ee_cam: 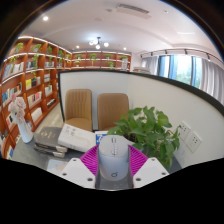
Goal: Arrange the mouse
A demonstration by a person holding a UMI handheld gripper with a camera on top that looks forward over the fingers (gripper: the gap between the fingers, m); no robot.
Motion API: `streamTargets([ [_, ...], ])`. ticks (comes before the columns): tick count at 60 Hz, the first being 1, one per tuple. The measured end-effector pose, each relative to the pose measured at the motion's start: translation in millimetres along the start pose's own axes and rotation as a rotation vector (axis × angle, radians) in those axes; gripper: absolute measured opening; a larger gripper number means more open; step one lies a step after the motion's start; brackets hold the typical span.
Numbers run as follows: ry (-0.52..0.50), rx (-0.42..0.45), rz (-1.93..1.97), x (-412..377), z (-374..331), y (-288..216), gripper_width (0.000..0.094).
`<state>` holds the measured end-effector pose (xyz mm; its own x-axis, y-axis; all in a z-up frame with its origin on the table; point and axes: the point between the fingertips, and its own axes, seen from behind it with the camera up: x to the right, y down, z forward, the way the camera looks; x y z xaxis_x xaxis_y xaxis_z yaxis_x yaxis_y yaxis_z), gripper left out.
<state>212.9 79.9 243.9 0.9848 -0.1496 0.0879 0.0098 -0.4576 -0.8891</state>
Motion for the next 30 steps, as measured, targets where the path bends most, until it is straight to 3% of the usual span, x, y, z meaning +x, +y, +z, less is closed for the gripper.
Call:
streamTargets([
  [6, -0.044, 0.035, -0.021, -52.0, -2.1, -24.3, 0.0377],
  [12, -0.097, 0.001, -0.036, -103.8, 10.5, -5.4, 0.0376],
  [30, -0.182, -0.264, -0.056, -201.0, 69.3, 166.0, 0.0375],
])
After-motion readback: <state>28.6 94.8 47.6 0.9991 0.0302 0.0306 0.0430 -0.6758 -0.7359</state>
